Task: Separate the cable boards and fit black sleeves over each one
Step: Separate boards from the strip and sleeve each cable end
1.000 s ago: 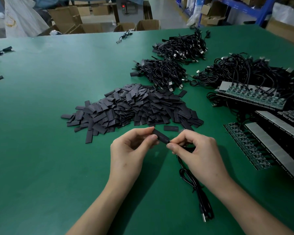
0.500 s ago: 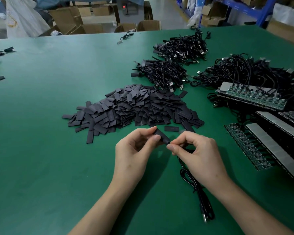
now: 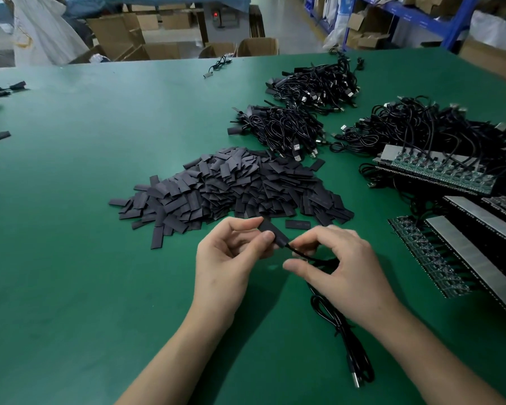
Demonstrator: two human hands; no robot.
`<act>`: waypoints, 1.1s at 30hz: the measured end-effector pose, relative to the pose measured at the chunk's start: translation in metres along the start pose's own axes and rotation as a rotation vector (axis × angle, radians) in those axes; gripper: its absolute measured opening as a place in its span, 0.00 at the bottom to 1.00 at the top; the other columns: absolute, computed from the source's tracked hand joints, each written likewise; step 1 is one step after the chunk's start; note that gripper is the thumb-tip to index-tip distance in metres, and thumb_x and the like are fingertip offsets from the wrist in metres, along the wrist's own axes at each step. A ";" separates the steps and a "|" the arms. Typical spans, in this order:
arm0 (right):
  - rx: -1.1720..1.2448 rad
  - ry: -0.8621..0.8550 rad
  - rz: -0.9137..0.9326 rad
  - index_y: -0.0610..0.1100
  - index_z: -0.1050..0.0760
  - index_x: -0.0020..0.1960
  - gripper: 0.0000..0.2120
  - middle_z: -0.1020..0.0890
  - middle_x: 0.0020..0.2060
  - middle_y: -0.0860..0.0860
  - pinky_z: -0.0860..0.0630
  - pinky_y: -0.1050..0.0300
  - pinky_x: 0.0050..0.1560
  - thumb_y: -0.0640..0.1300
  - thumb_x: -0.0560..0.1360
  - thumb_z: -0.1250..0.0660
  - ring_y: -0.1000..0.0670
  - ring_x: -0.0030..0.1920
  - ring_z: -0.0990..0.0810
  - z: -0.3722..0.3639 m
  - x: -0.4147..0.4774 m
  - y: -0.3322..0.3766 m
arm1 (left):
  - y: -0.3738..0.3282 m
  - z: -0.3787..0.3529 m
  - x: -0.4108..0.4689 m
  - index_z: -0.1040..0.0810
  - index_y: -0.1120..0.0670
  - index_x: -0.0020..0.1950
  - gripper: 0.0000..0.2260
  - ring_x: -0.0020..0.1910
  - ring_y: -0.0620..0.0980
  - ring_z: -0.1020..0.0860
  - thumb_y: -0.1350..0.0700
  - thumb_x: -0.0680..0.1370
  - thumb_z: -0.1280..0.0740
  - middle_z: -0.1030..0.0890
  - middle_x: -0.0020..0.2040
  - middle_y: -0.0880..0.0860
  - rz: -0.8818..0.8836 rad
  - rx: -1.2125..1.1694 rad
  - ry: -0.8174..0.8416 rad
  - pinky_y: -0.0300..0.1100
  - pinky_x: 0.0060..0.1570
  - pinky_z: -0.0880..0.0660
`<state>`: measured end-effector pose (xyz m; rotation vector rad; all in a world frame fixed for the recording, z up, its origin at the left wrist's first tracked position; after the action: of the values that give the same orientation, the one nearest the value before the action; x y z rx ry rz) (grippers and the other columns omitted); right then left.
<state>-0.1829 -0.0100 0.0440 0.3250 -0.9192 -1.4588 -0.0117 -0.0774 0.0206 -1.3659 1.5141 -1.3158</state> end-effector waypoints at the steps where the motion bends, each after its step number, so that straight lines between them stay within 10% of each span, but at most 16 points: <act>1: -0.088 0.058 0.035 0.57 0.19 0.52 0.18 0.19 0.45 0.66 0.33 0.64 0.58 0.68 0.70 0.31 0.61 0.54 0.23 -0.001 0.002 -0.001 | -0.001 0.003 0.002 0.17 0.54 0.49 0.08 0.39 0.50 0.15 0.59 0.71 0.25 0.15 0.39 0.57 -0.001 -0.043 -0.018 0.40 0.44 0.19; 7: -0.203 0.136 0.077 0.55 0.18 0.50 0.08 0.21 0.46 0.67 0.28 0.52 0.60 0.58 0.77 0.29 0.62 0.54 0.25 0.005 0.005 -0.018 | 0.002 0.018 0.008 0.15 0.49 0.48 0.07 0.41 0.52 0.15 0.59 0.72 0.25 0.14 0.43 0.59 0.036 -0.249 -0.096 0.41 0.46 0.19; 11: -0.153 0.007 0.064 0.53 0.19 0.49 0.05 0.19 0.44 0.65 0.22 0.53 0.52 0.53 0.78 0.31 0.60 0.48 0.20 0.018 0.010 -0.016 | 0.003 0.010 0.010 0.23 0.51 0.68 0.21 0.55 0.54 0.15 0.53 0.75 0.27 0.14 0.55 0.56 0.056 -0.171 -0.009 0.41 0.53 0.19; 20: -0.350 -0.193 -0.002 0.46 0.19 0.52 0.11 0.16 0.40 0.50 0.21 0.53 0.35 0.54 0.81 0.33 0.49 0.32 0.20 0.074 0.126 0.004 | 0.011 -0.055 -0.030 0.25 0.42 0.72 0.32 0.68 0.41 0.35 0.26 0.74 0.40 0.30 0.66 0.39 -0.313 1.113 0.602 0.42 0.68 0.37; 27: -0.470 -0.105 -0.200 0.45 0.25 0.69 0.25 0.18 0.60 0.46 0.24 0.49 0.56 0.62 0.81 0.36 0.42 0.59 0.20 0.072 0.242 0.003 | 0.013 -0.056 -0.033 0.25 0.39 0.69 0.27 0.71 0.42 0.40 0.29 0.74 0.33 0.33 0.70 0.40 -0.319 1.164 0.642 0.43 0.70 0.42; 33: -0.294 0.057 -0.131 0.51 0.21 0.44 0.11 0.18 0.37 0.56 0.26 0.57 0.37 0.57 0.80 0.32 0.55 0.36 0.22 0.028 0.127 -0.003 | 0.010 -0.052 -0.025 0.22 0.40 0.65 0.21 0.66 0.41 0.34 0.33 0.76 0.33 0.29 0.66 0.39 -0.316 1.126 0.609 0.42 0.66 0.38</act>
<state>-0.2227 -0.1196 0.1021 0.2102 -0.6357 -1.6723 -0.0580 -0.0417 0.0200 -0.4645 0.5751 -2.3945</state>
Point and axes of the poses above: each hand's wrist, its own x-axis towards the middle knuckle, its own z-axis out of the back of the hand, y = z × x, the point moved 9 cm from there along x, towards the middle knuckle
